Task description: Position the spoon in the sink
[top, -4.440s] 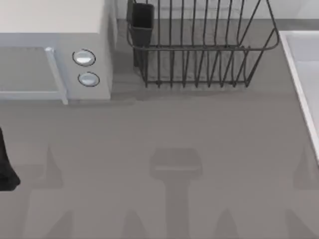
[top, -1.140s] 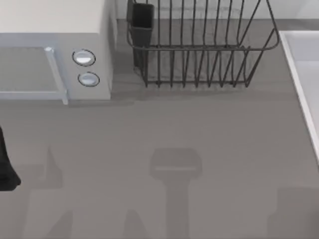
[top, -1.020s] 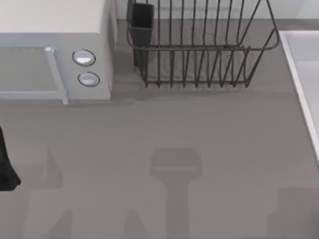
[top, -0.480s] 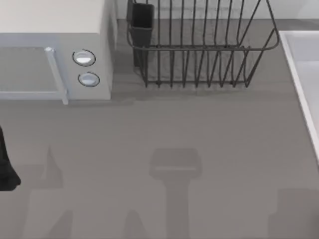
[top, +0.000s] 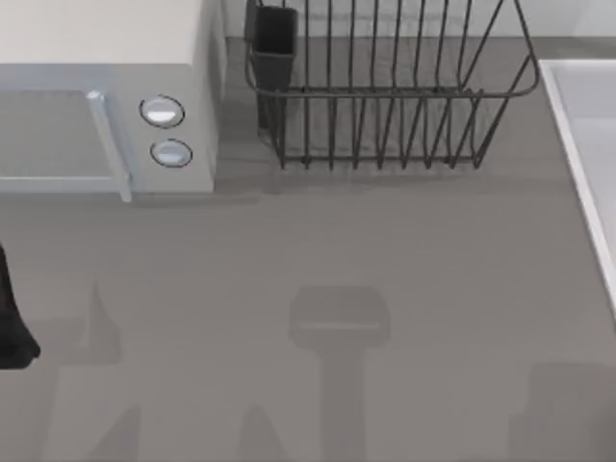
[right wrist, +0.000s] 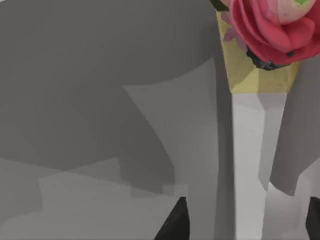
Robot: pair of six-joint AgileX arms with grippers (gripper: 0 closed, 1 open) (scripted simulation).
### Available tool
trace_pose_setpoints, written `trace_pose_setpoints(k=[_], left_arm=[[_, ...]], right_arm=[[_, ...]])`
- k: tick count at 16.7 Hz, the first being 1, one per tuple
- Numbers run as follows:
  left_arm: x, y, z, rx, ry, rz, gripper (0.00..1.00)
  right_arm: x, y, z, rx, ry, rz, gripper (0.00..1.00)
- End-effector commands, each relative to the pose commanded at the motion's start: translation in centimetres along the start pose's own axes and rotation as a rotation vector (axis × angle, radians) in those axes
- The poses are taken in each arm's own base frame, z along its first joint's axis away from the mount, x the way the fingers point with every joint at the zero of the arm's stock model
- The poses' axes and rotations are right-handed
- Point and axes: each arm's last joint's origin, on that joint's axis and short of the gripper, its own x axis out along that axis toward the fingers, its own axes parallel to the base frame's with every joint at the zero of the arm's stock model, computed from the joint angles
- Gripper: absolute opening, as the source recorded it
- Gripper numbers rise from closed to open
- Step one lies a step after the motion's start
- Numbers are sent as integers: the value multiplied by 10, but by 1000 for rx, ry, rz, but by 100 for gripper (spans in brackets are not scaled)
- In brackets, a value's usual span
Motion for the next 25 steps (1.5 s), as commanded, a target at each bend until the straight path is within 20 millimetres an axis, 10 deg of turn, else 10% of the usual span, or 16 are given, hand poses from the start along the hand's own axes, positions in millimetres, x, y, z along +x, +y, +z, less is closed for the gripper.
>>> trace_pose_setpoints(k=[9,17,25], left_arm=[[0,0,0,0,0,0,100],[0,0,0,0,0,0,100],[0,0,0,0,0,0,100]], right_arm=[[-86,2,0,-2,0,14,0],[-92,-4,0,-3,1,20,0],[-119,-116,9,-41,5,95,0]])
